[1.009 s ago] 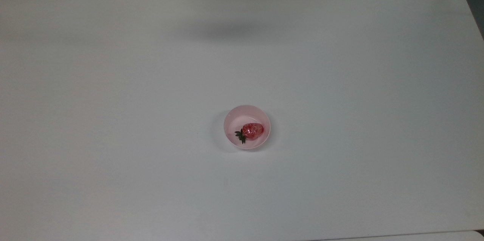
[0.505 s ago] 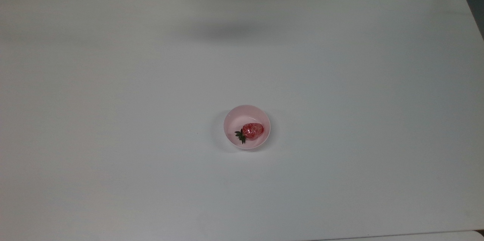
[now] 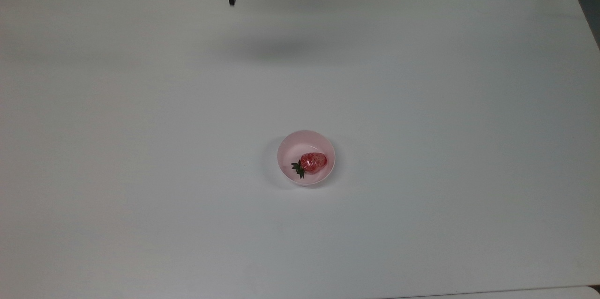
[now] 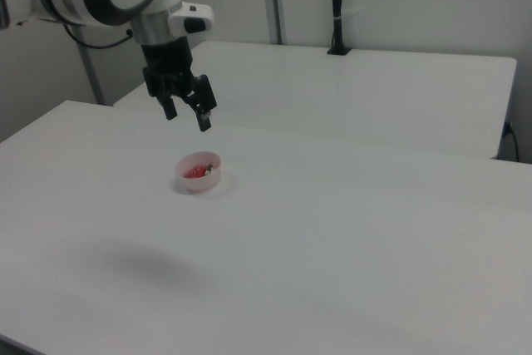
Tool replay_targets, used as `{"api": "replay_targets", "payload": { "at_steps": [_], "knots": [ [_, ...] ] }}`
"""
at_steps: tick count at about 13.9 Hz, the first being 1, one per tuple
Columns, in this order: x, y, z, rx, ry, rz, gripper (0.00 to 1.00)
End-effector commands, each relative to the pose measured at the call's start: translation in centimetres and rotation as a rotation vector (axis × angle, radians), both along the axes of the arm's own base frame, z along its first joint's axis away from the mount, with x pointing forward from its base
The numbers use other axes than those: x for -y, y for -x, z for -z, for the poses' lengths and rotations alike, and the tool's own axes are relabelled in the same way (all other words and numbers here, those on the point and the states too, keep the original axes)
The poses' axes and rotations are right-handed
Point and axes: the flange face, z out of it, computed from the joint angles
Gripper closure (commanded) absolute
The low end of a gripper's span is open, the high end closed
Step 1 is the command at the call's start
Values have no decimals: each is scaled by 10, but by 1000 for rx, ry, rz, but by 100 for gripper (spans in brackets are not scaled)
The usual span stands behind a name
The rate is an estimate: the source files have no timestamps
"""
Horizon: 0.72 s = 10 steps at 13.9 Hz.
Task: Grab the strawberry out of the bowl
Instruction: 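Move the open gripper over the pink bowl and lower toward the strawberry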
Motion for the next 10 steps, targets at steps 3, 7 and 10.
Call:
{"api": "replay_targets", "payload": {
  "at_steps": [3,7,10],
  "knots": [
    [-65,-67,66,139,-13,217,0],
    [-98,-104,141,102,-10,286,0],
    [-125,-124,160,197,-57,415,0]
  ]
}}
